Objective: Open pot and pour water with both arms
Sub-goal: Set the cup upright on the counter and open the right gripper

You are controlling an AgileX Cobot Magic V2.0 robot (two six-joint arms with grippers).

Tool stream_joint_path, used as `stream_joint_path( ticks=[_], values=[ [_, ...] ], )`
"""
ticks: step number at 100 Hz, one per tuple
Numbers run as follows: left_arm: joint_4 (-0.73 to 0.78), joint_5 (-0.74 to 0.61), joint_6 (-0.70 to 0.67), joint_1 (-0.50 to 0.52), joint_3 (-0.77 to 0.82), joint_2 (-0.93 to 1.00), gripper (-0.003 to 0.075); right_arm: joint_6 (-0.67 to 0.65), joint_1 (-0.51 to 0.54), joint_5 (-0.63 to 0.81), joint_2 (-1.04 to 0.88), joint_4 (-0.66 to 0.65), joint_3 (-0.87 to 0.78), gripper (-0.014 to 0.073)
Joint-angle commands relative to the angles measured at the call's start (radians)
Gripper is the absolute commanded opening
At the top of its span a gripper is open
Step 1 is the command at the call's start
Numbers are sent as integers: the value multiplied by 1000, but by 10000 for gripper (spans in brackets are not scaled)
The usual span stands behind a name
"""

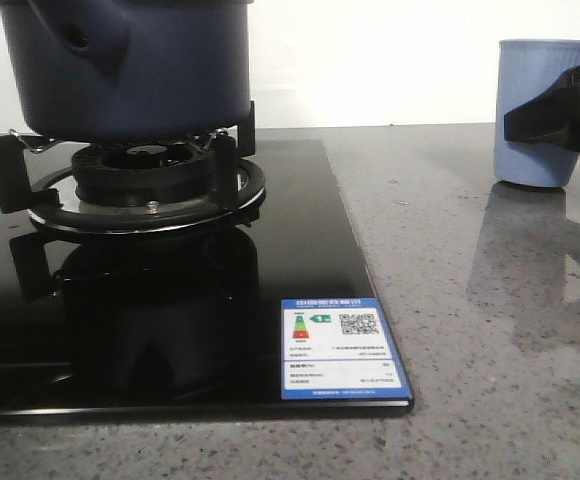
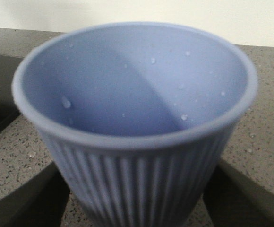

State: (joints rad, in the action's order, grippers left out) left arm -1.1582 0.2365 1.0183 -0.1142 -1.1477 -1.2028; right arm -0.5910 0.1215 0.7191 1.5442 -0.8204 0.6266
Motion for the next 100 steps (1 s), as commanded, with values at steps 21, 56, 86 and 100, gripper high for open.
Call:
stream_joint_path(
  ticks=[21,56,86,100],
  values=[
    [-26,-38,0,4,-38,26,398,11,7,53,-28,27,29,546],
    [-26,-38,0,4,-38,26,398,-5,7,53,-28,-26,27,596],
    [-26,-38,0,4,-38,26,398,-35,7,5,-34,-30,19,596],
    [-26,-38,0,4,-38,26,398,-37,7,3,-59,-39,6,596]
  ],
)
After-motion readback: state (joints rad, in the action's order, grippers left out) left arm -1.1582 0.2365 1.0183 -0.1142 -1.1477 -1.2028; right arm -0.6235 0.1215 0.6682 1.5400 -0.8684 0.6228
